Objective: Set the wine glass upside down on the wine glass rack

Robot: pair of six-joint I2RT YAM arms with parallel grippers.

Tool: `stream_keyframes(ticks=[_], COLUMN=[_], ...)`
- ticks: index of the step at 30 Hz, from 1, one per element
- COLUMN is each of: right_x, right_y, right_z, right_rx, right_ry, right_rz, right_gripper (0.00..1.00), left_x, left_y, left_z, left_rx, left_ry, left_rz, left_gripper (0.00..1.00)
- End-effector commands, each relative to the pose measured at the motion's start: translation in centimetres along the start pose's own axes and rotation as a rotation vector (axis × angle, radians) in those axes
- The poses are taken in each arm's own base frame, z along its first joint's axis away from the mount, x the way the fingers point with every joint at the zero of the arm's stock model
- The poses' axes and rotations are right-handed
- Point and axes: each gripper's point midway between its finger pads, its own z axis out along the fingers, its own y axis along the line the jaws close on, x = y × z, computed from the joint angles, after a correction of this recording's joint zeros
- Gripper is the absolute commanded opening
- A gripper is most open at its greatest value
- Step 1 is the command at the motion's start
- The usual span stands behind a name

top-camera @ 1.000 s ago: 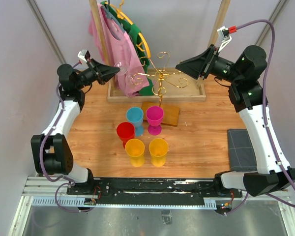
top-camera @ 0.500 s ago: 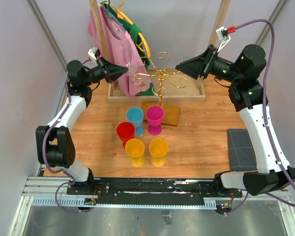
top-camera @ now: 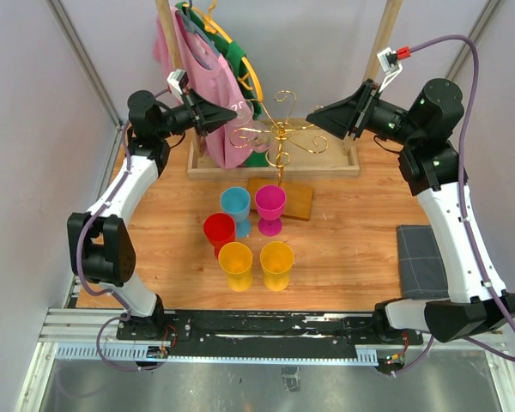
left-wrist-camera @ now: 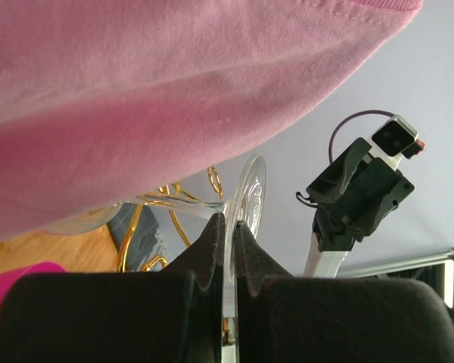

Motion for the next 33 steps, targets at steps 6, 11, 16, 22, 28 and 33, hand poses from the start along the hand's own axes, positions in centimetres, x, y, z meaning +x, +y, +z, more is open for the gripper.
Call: stream_keyframes(ticks=[6, 11, 16, 22, 28, 33], right_x=[-0.2, 0.1, 0.1, 0.2, 0.2, 0.4], right_y=[0.5, 0.3, 0.3, 0.0, -0.2, -0.4], right_z=[-0.9, -1.0, -1.0, -0.8, -0.6, -0.5], right_rx=[0.004, 0.008, 0.01, 0.011, 0.003, 0.001], right_ry=[-0.025, -0.023, -0.024, -0.021, -0.021, -0.017], right_rz=[-0.033, -0.031, -0.033, -0.026, -0.019, -0.016], right_gripper=[0.51, 0.51, 0.51, 0.51, 0.51, 0.51], left_x=[-1.7, -1.8, -1.3, -0.6, 0.0, 0.2], left_y=[0.0, 0.5, 0.4, -0.4, -2.1, -3.1], left_z=[1.9, 3.3, 3.1, 2.2, 1.5, 1.1], left_rx=[-0.079, -0.112, -0.107, -0.111, -0.101, -0.094], left_ry=[-0.028, -0.002, -0.001, -0.028, -0.037, -0.054], left_rz=[0.114, 0.12, 0.125, 0.147, 0.178, 0.194], left_gripper=[0.0, 0.0, 0.0, 0.0, 0.0, 0.0])
